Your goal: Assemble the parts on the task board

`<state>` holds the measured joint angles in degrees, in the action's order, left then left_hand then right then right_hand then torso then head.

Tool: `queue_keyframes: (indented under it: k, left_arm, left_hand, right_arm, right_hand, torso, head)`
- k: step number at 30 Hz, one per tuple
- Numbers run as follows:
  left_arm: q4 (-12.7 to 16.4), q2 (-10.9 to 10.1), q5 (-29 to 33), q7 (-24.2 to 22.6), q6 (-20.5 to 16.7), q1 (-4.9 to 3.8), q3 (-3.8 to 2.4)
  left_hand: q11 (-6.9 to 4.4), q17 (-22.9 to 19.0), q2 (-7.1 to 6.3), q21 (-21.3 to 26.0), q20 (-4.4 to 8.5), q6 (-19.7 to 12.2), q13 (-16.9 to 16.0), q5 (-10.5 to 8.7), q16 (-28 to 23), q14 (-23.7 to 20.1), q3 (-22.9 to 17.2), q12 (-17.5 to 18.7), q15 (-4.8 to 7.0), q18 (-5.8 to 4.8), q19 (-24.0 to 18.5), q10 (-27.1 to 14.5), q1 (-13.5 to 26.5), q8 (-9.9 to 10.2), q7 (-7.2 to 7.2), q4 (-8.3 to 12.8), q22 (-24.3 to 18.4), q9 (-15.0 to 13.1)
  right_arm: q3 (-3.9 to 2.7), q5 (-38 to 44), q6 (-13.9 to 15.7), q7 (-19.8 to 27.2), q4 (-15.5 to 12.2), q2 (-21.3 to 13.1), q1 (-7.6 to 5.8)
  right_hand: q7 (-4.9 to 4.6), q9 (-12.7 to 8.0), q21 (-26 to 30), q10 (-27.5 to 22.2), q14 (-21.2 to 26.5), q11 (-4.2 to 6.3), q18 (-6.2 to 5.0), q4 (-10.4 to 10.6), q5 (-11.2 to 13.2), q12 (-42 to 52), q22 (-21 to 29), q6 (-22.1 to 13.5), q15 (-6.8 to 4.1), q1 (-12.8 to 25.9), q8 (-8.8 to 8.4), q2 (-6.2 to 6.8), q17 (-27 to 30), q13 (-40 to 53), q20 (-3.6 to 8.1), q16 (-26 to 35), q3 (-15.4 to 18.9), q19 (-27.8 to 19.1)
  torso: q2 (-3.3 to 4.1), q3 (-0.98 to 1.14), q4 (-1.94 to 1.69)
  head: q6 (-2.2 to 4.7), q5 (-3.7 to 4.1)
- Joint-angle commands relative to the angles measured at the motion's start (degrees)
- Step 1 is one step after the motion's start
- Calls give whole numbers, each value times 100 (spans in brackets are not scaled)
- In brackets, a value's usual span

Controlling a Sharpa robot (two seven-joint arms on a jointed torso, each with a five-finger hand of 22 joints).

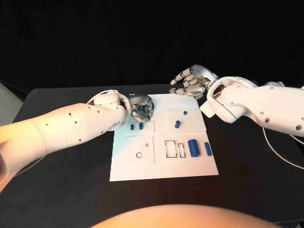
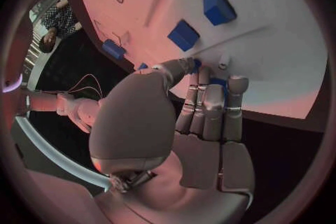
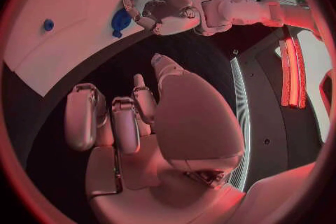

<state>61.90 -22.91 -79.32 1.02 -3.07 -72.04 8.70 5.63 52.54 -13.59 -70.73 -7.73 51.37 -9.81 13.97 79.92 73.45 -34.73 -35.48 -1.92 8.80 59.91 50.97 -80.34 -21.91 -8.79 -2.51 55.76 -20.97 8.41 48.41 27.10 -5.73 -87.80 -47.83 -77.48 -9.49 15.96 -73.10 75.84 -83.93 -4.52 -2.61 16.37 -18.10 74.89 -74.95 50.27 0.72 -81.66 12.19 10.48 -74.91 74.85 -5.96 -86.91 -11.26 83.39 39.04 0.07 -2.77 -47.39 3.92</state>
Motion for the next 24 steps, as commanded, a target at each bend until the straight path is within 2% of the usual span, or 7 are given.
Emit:
queue_keyframes:
  k: [1,7,11,17,21,24]
  left_arm:
    - [-9,14,7,-28,76,16,11]
    - [2,-16,51,-142,-234,17,13]
    - [39,-70,142,-248,-467,18,11]
    - [170,-211,327,-395,-624,19,-3]
    - [318,-350,458,-466,-684,20,-99]
    - [475,-497,587,-488,-570,20,-213]
  left_hand:
    - [-12,58,73,-60,4,79,16,-27,41,69,-52,37,18,-77,92,106,-3,16,9,15,83,2]
    - [-132,377,241,-360,102,405,49,-35,165,371,-159,154,134,-160,474,585,-88,-2,78,227,501,-56]
    - [-142,413,254,-401,122,430,57,-30,173,412,-183,205,147,-171,520,651,-85,31,83,278,554,-58]
    - [-140,451,257,-432,135,456,65,-25,184,448,-198,258,149,-179,550,691,-63,60,80,313,590,-60]
    - [-135,449,246,-436,138,465,75,-27,182,457,-188,305,145,-180,549,703,-17,85,76,319,591,-61]
    - [-132,447,239,-434,137,468,80,-28,181,460,-181,333,143,-179,541,710,8,100,74,322,585,-61]
  right_arm:
    - [-1,20,-11,62,-15,-4,2]
    - [-1,22,-9,63,-24,-8,2]
    - [-1,22,-9,64,-26,-11,2]
    - [-1,23,-8,65,-27,-16,2]
    - [-1,23,-9,65,-26,-19,2]
    - [-1,23,-11,65,-25,-27,2]
  right_hand:
    - [-4,-5,9,-31,-446,-10,-109,-1,-37,-23,-440,-24,-51,48,18,17,-954,-2,-5,19,-23,-19]
    - [-4,-5,9,-31,-446,-10,-109,-1,-37,-23,-440,-24,-51,48,18,17,-954,-2,-5,19,-23,-19]
    - [-4,-5,9,-31,-446,-10,-109,-1,-37,-23,-440,-24,-51,48,18,17,-954,-2,-5,19,-23,-19]
    - [-4,-5,9,-31,-446,-10,-109,-1,-37,-23,-440,-24,-51,48,18,17,-954,-2,-5,19,-23,-19]
    - [-4,-5,9,-31,-446,-10,-109,-1,-37,-23,-440,-24,-51,48,18,17,-954,-2,-5,19,-23,-19]
    - [-4,-5,9,-31,-446,-10,-109,-1,-37,-23,-440,-24,-51,48,18,17,-954,-2,-5,19,-23,-19]
  torso:
    - [0,-1,-1]
    - [-3,0,-6]
    - [-5,-3,-3]
    - [-11,-1,-6]
    - [-11,-3,-8]
    - [-16,-6,-12]
  head:
    - [-1,5]
    - [8,13]
    - [17,16]
    - [31,25]
    - [46,24]
    - [47,27]
